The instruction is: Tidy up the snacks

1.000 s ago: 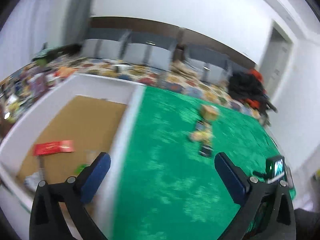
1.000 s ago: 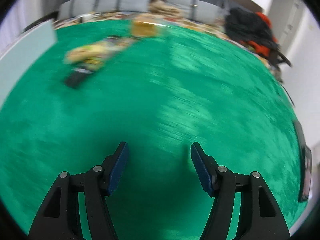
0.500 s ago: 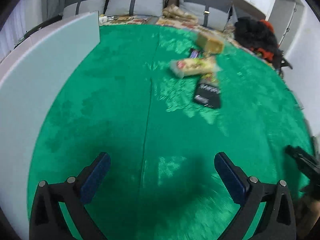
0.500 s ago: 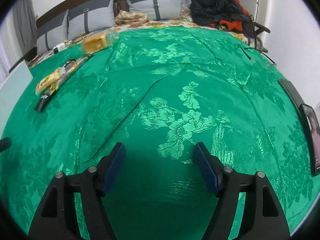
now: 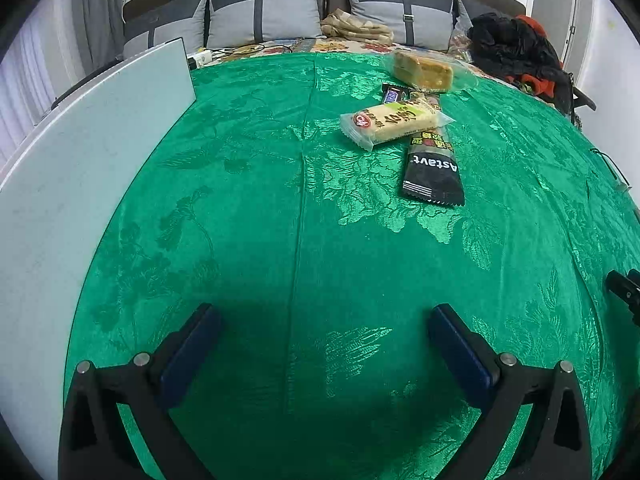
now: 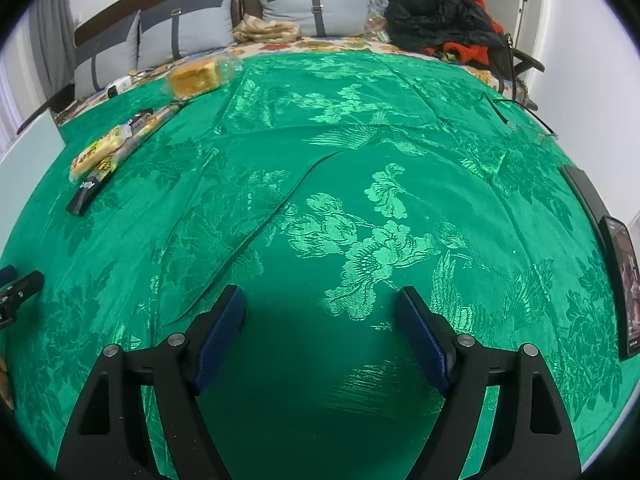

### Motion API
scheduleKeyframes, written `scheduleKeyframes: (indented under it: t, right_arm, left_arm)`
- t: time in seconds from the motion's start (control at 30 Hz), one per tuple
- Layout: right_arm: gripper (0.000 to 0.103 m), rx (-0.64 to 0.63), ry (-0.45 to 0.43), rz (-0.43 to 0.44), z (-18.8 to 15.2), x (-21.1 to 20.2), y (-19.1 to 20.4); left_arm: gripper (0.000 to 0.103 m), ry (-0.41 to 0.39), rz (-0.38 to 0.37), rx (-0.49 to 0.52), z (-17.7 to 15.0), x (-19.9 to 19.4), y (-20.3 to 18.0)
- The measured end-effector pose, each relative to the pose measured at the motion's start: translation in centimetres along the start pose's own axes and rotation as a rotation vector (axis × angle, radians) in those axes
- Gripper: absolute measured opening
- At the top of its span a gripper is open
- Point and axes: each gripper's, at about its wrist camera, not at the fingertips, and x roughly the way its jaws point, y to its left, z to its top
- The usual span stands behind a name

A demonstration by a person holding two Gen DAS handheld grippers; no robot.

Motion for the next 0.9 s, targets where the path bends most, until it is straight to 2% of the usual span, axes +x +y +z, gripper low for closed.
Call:
scheduleKeyframes:
  t: [0.9]
  right_arm:
    - [0.082, 0.003, 0.000, -0.009, -0.06, -0.03, -0.24]
  left_arm:
    - [0.103, 0.001, 0.001, 0.002, 0.10, 0.10, 0.00]
